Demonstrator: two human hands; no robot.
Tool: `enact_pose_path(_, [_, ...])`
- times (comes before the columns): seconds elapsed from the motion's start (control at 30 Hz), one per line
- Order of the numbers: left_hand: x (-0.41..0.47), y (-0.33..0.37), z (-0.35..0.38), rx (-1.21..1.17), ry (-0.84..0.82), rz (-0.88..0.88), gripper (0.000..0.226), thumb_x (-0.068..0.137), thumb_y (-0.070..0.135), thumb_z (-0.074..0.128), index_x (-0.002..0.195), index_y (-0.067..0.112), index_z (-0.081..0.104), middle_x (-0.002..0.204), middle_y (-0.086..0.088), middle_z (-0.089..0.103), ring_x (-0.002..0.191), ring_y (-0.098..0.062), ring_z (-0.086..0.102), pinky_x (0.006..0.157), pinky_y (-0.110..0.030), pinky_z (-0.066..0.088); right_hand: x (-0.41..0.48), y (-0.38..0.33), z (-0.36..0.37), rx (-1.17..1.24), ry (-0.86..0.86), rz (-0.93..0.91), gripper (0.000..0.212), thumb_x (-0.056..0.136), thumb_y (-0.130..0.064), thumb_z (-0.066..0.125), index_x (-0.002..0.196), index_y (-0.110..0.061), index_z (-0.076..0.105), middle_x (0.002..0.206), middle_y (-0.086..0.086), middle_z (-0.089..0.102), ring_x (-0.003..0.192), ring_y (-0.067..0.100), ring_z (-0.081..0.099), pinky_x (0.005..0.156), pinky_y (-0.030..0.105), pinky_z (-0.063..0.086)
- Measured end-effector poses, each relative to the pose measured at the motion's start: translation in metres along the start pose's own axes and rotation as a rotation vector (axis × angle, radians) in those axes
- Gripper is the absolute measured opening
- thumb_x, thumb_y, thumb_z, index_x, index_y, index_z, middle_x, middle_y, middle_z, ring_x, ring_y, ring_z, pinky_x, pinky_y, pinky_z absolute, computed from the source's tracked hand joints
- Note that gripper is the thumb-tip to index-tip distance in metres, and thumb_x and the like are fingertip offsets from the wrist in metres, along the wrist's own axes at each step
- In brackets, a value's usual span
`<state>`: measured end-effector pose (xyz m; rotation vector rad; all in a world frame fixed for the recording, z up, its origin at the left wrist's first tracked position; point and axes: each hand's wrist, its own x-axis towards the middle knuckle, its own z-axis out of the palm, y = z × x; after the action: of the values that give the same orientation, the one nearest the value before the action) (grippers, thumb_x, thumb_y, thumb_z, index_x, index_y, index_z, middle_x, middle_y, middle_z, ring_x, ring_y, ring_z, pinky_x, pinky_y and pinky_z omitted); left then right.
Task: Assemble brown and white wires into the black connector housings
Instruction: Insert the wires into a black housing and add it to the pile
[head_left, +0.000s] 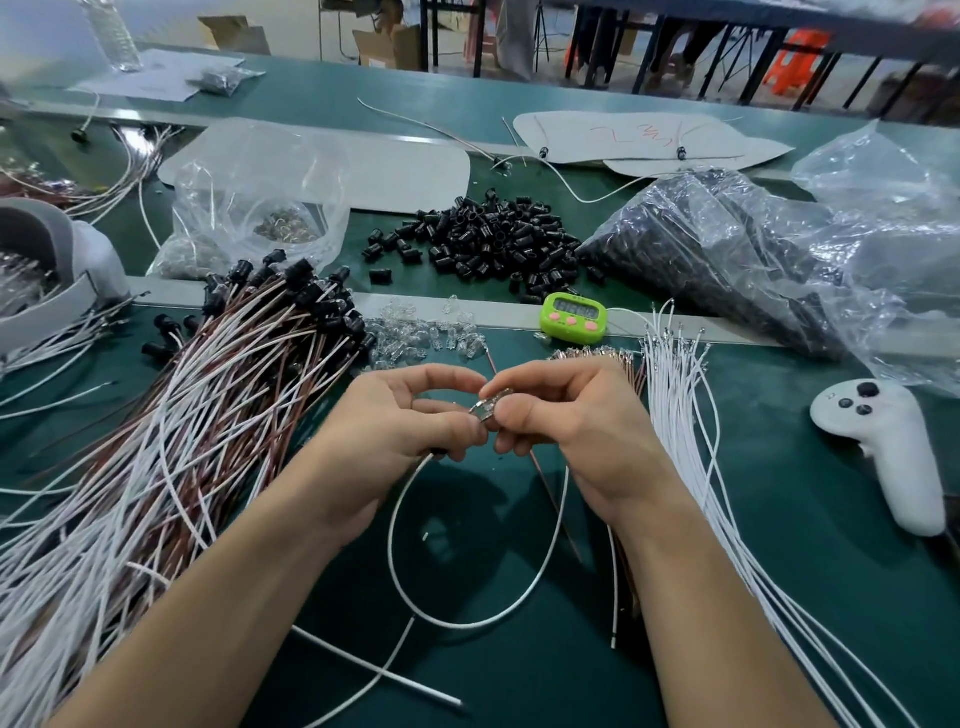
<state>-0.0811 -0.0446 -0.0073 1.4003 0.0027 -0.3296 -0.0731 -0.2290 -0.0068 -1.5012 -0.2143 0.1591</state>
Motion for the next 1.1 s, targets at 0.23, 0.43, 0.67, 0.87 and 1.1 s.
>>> enact_pose_path(0.23, [-0.0009,0.0018,-0.0013,-0.075,-0.044,-0.04,0.043,0.065,-0.002,0.073,0.105,0.011,0.078,0.069,-0.014,0.068,0.055,-0.015,0.055,0.056,-0.019,0.048,0.0001,-0.0015,-0.0025,-0.004,-0.036,-0.003,0.019,0.073,0.0,0.075,0.083,-0.013,0.083,0.072,0.015,0.076,0.057,0.019,0.07,0.055,0.023,0.054])
enact_pose_path(0.43, [-0.0026,0.0023,0.0009,-0.022,-0.019,-0.04,0.038,0.078,-0.014,0.068,0.102,0.013,0.081,0.067,-0.014,0.067,0.054,-0.017,0.05,0.053,-0.018,0.044,0.0002,0.001,-0.0039,-0.049,-0.036,-0.034,0.028,0.08,0.015,0.073,0.085,-0.011,0.083,0.074,0.018,0.076,0.058,0.02,0.071,0.057,0.024,0.055])
enact_pose_path(0.67, [-0.0004,0.0001,-0.0007,0.037,-0.02,-0.026,0.038,0.07,-0.004,0.077,0.104,0.012,0.08,0.069,-0.01,0.065,0.058,-0.013,0.051,0.056,-0.016,0.045,0.0002,0.0013,-0.0021,-0.072,-0.043,-0.036,0.031,0.081,0.018,0.07,0.082,-0.011,0.082,0.07,0.015,0.075,0.056,0.019,0.069,0.056,0.023,0.055])
enact_pose_path(0.87, [0.0013,-0.0036,-0.001,-0.01,0.005,-0.023,0.029,0.082,-0.005,0.073,0.107,0.01,0.079,0.068,-0.004,0.063,0.058,-0.01,0.05,0.057,-0.014,0.045,0.0015,0.0017,0.0003,-0.111,0.012,-0.089,0.022,0.075,0.004,0.072,0.08,-0.015,0.083,0.066,0.011,0.074,0.056,0.018,0.068,0.056,0.023,0.054])
enact_pose_path(1.1, [0.0024,-0.0046,-0.0005,-0.019,0.014,-0.042,0.034,0.082,-0.006,0.072,0.111,0.012,0.075,0.067,-0.002,0.064,0.06,-0.011,0.05,0.062,-0.017,0.045,0.0033,0.004,-0.0001,-0.133,-0.004,-0.093,0.023,0.074,0.003,0.073,0.081,-0.016,0.083,0.065,0.009,0.074,0.055,0.018,0.068,0.056,0.022,0.053])
